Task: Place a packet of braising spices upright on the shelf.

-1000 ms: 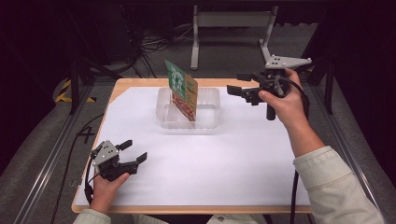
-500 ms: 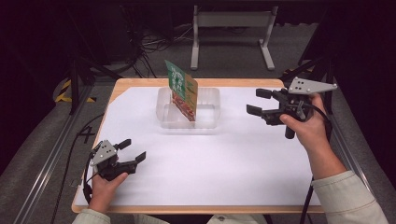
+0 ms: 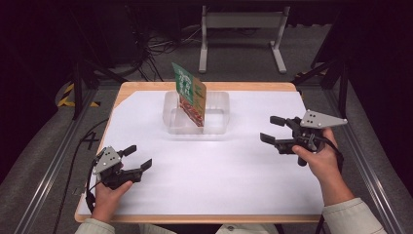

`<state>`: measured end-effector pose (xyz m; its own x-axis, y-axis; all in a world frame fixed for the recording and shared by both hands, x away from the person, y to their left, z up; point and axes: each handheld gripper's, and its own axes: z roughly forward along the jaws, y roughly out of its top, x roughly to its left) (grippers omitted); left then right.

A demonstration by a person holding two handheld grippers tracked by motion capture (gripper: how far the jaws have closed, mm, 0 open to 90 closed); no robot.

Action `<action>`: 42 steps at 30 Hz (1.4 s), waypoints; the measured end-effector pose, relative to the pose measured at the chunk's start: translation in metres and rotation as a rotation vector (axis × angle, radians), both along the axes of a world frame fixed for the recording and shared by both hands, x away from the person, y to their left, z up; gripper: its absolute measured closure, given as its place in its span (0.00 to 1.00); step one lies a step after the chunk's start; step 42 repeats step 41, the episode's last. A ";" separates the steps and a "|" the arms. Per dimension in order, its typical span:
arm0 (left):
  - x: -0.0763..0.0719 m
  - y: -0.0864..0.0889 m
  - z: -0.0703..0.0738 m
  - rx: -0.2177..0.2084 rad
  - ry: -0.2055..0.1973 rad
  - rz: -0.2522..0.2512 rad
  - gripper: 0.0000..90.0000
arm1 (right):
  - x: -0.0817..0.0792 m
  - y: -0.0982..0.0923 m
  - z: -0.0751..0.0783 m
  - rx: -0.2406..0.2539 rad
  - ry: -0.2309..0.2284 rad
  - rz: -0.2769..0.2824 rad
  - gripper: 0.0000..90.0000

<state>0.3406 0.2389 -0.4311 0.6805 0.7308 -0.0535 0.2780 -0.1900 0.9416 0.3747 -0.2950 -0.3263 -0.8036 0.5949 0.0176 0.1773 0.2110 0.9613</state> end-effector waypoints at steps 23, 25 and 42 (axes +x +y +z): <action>0.000 -0.002 -0.001 -0.007 0.012 -0.011 0.23 | -0.026 -0.026 -0.097 -0.024 0.099 -0.105 0.28; 0.000 -0.002 -0.001 -0.004 0.009 -0.008 0.23 | -0.026 -0.026 -0.098 -0.025 0.099 -0.109 0.28; 0.005 -0.001 -0.007 -0.009 0.036 0.013 0.21 | -0.028 -0.020 -0.112 -0.092 0.080 -0.129 0.25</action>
